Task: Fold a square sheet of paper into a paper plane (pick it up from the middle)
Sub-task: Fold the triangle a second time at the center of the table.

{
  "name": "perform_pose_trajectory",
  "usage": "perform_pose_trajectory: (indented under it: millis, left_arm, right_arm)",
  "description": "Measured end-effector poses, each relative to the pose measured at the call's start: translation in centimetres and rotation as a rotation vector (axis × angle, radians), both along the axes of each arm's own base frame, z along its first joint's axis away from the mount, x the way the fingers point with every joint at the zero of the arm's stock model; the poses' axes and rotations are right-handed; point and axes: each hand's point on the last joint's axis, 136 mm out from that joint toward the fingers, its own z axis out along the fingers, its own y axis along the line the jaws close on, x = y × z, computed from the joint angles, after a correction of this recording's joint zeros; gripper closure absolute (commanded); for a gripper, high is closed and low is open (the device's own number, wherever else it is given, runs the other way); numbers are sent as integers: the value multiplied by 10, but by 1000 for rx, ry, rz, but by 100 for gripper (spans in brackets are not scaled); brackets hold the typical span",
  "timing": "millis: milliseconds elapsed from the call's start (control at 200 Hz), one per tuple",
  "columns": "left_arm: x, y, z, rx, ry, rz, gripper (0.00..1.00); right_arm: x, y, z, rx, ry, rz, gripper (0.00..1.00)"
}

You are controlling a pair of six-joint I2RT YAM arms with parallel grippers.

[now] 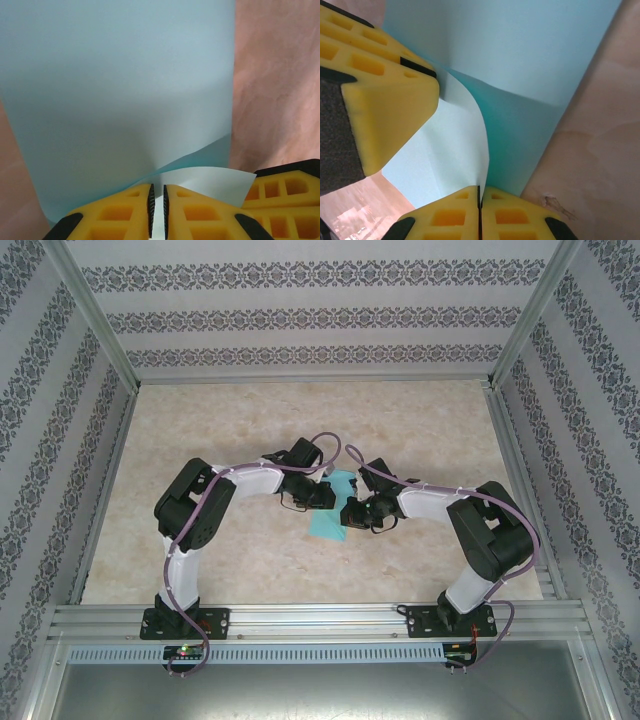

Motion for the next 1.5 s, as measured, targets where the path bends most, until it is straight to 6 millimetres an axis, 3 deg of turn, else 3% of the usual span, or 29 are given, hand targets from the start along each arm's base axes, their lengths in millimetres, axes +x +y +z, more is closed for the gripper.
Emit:
perform_pose_trajectory:
  millis: [490, 649, 814, 929, 1134, 1304, 1499]
  left_arm:
    - [2, 1, -4, 29, -28, -24, 82]
    - [3, 0, -4, 32, -33, -24, 82]
    - [4, 0, -4, 32, -33, -24, 82]
    - [4, 0, -4, 32, -32, -24, 82]
    - [4, 0, -4, 32, -33, -24, 82]
    - [4, 0, -4, 32, -33, -24, 82]
    - [4, 0, -4, 32, -33, -24, 82]
  right_arm:
    - [-9, -20, 3, -115, -11, -10, 78]
    - [-12, -23, 18, -115, -34, -14, 75]
    - [-15, -11, 44, -49, -83, 0, 78]
    - [-20, 8, 48, 16, -74, 23, 81]
    - [-24, 28, 32, 57, -17, 46, 85]
    - [-25, 27, 17, 34, 19, 44, 87]
    - [-20, 21, 12, 26, 23, 28, 87]
